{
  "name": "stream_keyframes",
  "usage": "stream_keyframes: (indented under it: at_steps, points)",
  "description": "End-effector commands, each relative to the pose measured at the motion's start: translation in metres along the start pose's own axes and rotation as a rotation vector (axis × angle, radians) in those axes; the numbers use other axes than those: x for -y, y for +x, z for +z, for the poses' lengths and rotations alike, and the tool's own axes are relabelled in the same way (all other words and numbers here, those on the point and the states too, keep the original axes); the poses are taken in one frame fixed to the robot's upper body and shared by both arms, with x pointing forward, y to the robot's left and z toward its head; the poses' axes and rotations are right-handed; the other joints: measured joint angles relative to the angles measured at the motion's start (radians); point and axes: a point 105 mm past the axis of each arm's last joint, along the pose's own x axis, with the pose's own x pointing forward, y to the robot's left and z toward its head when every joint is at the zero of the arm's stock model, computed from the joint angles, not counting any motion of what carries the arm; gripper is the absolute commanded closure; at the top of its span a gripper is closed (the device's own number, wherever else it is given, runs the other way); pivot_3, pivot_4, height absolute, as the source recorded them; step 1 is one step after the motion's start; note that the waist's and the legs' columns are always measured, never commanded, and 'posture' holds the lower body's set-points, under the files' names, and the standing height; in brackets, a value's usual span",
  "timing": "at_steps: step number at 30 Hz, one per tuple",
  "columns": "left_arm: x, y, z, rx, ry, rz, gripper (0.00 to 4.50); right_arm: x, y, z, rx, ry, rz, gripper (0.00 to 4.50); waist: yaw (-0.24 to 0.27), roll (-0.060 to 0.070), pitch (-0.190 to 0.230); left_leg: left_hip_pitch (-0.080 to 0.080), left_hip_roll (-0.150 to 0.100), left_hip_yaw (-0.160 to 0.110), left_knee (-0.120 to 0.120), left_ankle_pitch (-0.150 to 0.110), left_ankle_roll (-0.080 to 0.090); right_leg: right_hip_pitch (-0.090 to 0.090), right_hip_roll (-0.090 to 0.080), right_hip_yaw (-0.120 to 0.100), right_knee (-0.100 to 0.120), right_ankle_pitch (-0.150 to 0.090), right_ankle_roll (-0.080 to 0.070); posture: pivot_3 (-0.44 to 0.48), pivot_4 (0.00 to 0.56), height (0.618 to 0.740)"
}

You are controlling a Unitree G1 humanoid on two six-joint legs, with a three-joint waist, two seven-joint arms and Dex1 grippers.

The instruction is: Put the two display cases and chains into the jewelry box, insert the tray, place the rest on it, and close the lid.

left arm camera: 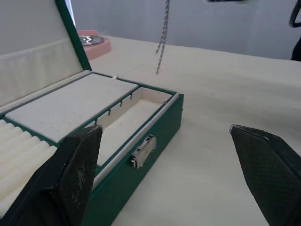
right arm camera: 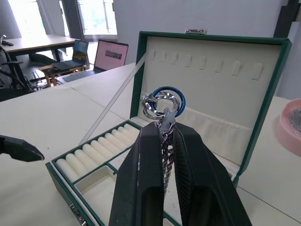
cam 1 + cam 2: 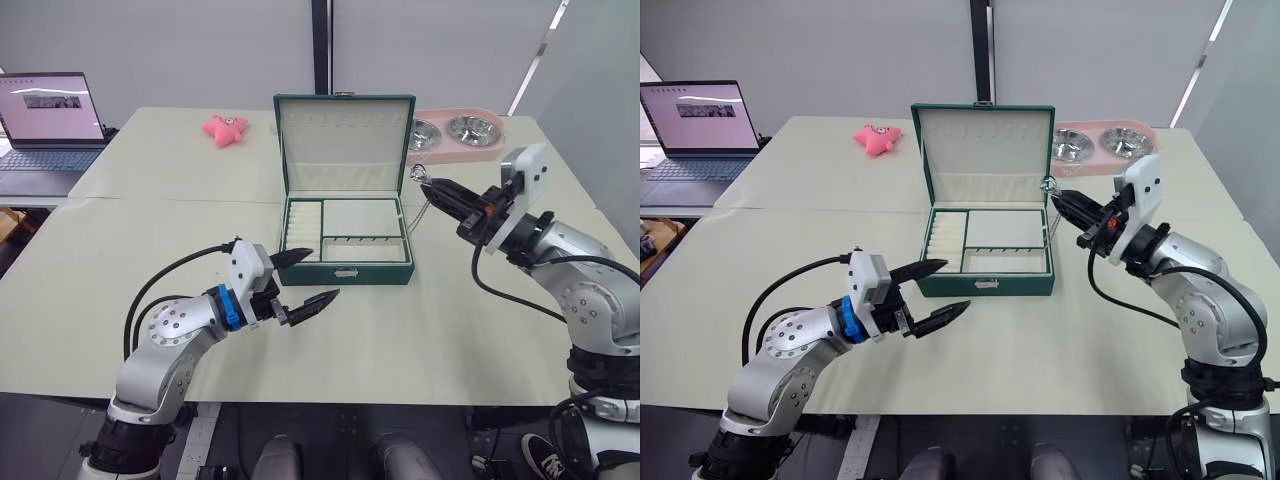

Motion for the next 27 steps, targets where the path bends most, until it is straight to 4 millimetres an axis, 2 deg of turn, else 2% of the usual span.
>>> stream_keyframes:
  at_steps: [1, 11, 19, 27]
  points:
    - [-0.003, -0.008, 0.011, 0.051, 0.026, 0.065, 0.00, -0.004, 0.007, 0.013, 0.039, -0.042, 0.040, 4.42, -0.002, 0.000, 0.000, 0.000, 0.000, 0.000, 0.000, 0.000, 0.000, 0.000, 0.000, 0.000, 0.000, 0.000, 0.000, 0.000, 0.150, 0.740]
    - [-0.005, -0.029, 0.005, 0.045, -0.004, 0.214, 0.00, -0.013, 0.031, 0.003, 0.028, -0.034, 0.119, 4.42, -0.003, 0.000, 0.000, 0.000, 0.000, 0.000, 0.000, 0.000, 0.000, 0.000, 0.000, 0.000, 0.000, 0.000, 0.000, 0.000, 0.150, 0.740]
    - [-0.001, -0.035, 0.002, 0.040, -0.012, 0.249, 0.00, -0.018, 0.047, -0.016, -0.011, -0.033, 0.167, 4.42, -0.003, 0.000, 0.000, 0.000, 0.000, 0.000, 0.000, 0.000, 0.000, -0.001, 0.000, 0.000, 0.000, 0.000, 0.000, 0.000, 0.150, 0.740]
    - [-0.001, -0.036, 0.000, 0.042, -0.015, 0.259, 0.00, -0.022, 0.049, -0.044, -0.079, -0.019, 0.191, 4.42, -0.003, 0.000, 0.000, 0.000, 0.000, 0.000, 0.000, 0.000, 0.000, -0.001, 0.000, 0.000, 0.000, 0.000, 0.000, 0.000, 0.150, 0.740]
